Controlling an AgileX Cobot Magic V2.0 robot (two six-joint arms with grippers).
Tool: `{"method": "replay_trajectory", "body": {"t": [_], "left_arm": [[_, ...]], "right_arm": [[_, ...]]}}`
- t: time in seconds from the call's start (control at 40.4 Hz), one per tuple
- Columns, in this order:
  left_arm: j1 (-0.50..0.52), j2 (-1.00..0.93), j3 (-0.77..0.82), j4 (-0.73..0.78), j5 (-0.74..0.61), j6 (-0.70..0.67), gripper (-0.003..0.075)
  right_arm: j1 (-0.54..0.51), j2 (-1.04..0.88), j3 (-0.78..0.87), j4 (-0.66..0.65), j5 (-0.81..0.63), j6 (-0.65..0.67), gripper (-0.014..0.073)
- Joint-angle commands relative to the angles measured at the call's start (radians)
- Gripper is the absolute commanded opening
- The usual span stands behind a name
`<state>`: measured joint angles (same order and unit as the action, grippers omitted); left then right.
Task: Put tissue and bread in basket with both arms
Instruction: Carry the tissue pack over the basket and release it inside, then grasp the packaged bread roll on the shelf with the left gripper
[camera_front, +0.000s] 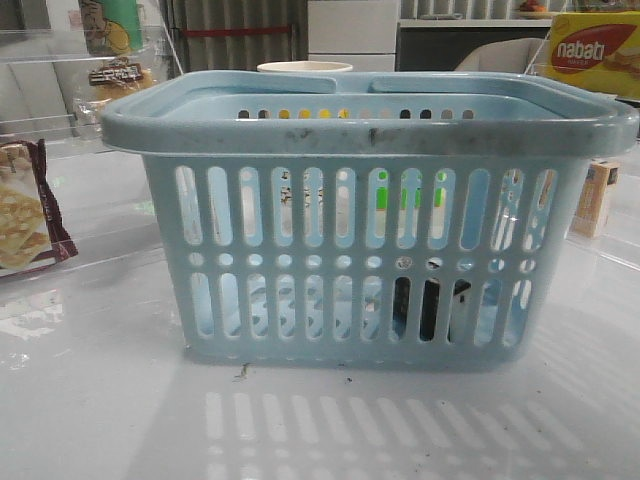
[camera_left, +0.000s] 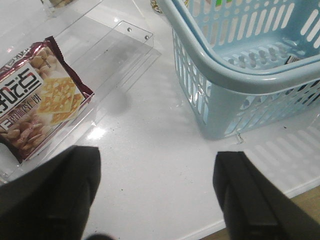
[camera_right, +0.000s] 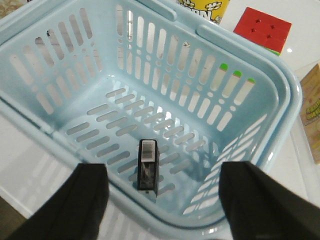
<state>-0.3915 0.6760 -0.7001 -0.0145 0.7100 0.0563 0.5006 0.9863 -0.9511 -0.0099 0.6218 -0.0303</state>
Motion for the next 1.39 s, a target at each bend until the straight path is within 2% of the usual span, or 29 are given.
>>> {"method": "replay_trajectory", "body": {"t": [0.0,0.347,0.669,0.768,0.942,1.09,1.363], "left_arm": [[-0.006,0.002,-0.030,-0.006,-0.079,0.001,0.0529],[-0.006,0.002,-0.030,-0.006,-0.119,0.001,0.0529],[-0.004,0.055,-0.054,0.032,-0.230,0.001,0.0529],[0.010,0.143,-0.108,0.037,-0.216,0.001,0.0552],[0.044,0.342,-0.242,0.059,-0.204,0.001,0.0694],[0.080,0.535,-0.390,0.104,-0.204,0.001,0.0686],[0.189,0.849,-0.692,0.094,-0.197,-0.001,0.0686]], "right_arm": [[0.002,-0.109,0.034,-0.015,-0.038,-0.007,0.0570],[0.002,-0.318,0.153,-0.015,0.027,-0.007,0.0570],[0.002,-0.332,0.155,-0.016,0.032,-0.007,0.0570],[0.002,-0.332,0.155,-0.016,0.032,-0.007,0.0570],[0.002,-0.332,0.155,-0.016,0.032,-0.007,0.0570],[0.002,-0.332,0.155,-0.016,0.032,-0.007,0.0570],[0.002,-0.332,0.155,-0.016,0.032,-0.007,0.0570]]}}
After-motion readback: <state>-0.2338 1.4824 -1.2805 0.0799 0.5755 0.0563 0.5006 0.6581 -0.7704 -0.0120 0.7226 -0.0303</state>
